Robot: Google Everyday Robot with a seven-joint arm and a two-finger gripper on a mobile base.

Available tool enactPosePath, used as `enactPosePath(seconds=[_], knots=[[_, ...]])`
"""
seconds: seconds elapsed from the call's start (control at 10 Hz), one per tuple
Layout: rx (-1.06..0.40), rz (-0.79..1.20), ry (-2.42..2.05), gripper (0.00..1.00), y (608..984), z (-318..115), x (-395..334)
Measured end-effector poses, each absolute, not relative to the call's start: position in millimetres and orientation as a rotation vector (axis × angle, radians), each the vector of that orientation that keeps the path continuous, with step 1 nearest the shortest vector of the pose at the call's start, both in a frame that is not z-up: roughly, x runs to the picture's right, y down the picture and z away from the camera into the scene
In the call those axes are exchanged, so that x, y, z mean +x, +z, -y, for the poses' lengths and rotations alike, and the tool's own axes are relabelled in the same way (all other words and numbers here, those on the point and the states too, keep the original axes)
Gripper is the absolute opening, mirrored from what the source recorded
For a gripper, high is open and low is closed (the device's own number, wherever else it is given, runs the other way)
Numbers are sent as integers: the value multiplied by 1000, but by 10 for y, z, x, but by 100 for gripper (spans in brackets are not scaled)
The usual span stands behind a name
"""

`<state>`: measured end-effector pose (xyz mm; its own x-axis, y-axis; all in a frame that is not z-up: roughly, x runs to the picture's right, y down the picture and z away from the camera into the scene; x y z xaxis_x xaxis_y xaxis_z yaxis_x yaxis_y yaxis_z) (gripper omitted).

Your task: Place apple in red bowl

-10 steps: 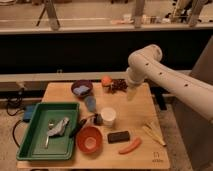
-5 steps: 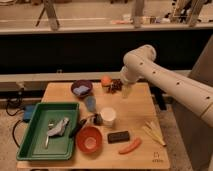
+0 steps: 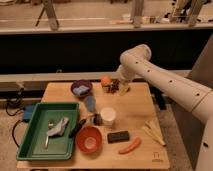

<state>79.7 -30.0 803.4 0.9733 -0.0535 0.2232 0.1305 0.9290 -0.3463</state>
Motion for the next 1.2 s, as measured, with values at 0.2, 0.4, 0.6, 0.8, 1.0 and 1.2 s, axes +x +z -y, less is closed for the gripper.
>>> enactPosePath(seconds=[0.2,0.4,0.6,0.8,1.0,1.2], knots=[[-362,241,-75,80,8135,334,711],[-369,338,-8,80,8265,323,842],[-374,448,67,80,8551,402,931],[-372,503,118,80,8758,451,917],[-364,539,172,80,8921,507,977],[-358,588,227,80,9089,535,934]])
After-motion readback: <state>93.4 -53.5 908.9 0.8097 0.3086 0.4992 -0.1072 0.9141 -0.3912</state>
